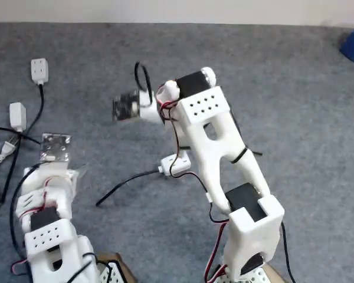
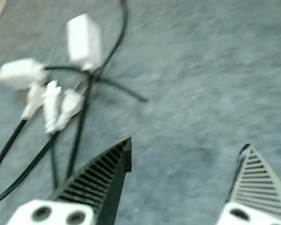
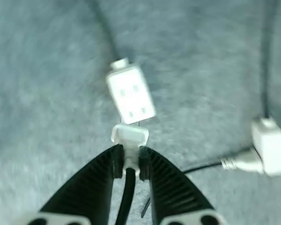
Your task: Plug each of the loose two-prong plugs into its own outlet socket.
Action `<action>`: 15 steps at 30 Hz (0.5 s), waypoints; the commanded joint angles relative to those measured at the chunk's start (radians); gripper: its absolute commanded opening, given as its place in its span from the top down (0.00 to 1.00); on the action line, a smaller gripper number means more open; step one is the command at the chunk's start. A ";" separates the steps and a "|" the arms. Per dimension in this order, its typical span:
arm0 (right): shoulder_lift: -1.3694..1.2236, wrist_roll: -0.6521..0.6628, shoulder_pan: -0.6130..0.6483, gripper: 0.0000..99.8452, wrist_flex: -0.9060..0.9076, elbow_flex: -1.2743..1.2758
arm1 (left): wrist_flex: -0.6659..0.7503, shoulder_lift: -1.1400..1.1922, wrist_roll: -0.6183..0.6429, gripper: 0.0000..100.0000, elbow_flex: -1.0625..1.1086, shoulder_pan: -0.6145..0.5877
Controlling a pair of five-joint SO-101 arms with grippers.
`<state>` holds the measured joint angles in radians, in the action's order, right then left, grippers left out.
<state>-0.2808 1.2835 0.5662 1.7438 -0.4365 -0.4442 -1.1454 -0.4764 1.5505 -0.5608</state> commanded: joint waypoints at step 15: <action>0.059 0.290 -0.016 0.99 -0.127 0.084 | 0.083 -0.013 -0.020 0.66 0.070 -0.145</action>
<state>-0.2793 1.5566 0.5662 1.6855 -0.3491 -0.3844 -1.1454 -0.4872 1.6103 -0.6667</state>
